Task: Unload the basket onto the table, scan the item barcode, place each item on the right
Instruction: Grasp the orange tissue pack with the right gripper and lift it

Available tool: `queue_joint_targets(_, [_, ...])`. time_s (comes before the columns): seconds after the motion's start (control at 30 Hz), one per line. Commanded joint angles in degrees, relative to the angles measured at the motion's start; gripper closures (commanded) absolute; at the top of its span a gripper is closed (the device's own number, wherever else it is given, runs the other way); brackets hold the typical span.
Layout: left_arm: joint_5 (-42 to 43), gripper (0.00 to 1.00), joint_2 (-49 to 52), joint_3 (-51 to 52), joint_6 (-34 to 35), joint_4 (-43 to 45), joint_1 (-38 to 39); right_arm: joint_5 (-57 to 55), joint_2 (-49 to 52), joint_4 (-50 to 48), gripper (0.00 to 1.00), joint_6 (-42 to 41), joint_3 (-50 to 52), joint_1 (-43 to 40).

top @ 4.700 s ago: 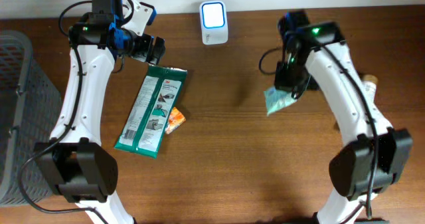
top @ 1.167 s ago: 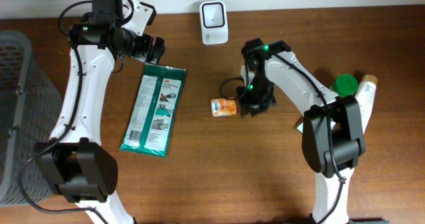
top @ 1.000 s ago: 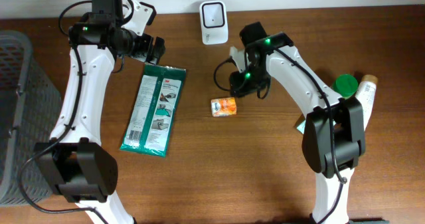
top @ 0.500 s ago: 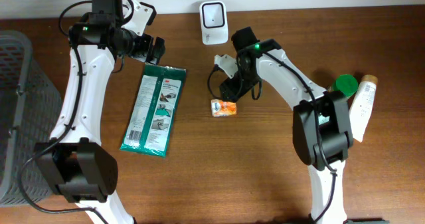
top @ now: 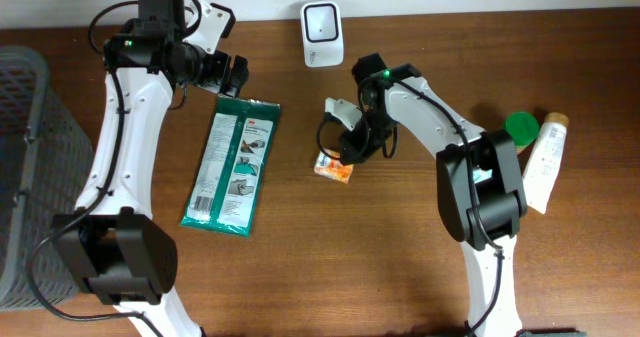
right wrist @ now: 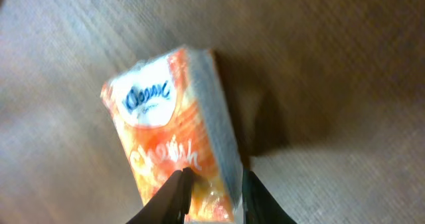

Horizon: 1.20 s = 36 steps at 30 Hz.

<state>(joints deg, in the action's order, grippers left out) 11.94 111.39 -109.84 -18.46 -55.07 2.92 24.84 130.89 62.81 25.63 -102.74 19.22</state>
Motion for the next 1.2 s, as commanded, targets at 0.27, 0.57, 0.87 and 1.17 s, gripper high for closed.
queue_joint_targets(0.27, [0.22, 0.01, -1.81, -1.05, -0.31, 0.04, -0.20, 4.11, 0.76, 1.14, 0.68, -33.77, 3.98, 0.31])
queue_joint_targets(0.57, [0.22, 0.01, -1.81, -1.05, -0.31, 0.04, -0.20, 2.91, 0.76, -4.22, 0.78, -42.66, 4.50, 3.76])
queue_joint_targets(0.87, [0.22, 0.01, -1.81, -1.05, -0.31, 0.04, -0.20, -1.73, 0.61, -6.49, 0.96, -40.41, 5.75, 5.01])
queue_joint_targets(1.17, [0.22, 0.01, -1.81, -1.05, -0.31, 0.04, -0.20, 23.39, -12.68, -2.40, 0.96, -29.86, 5.57, -0.98])
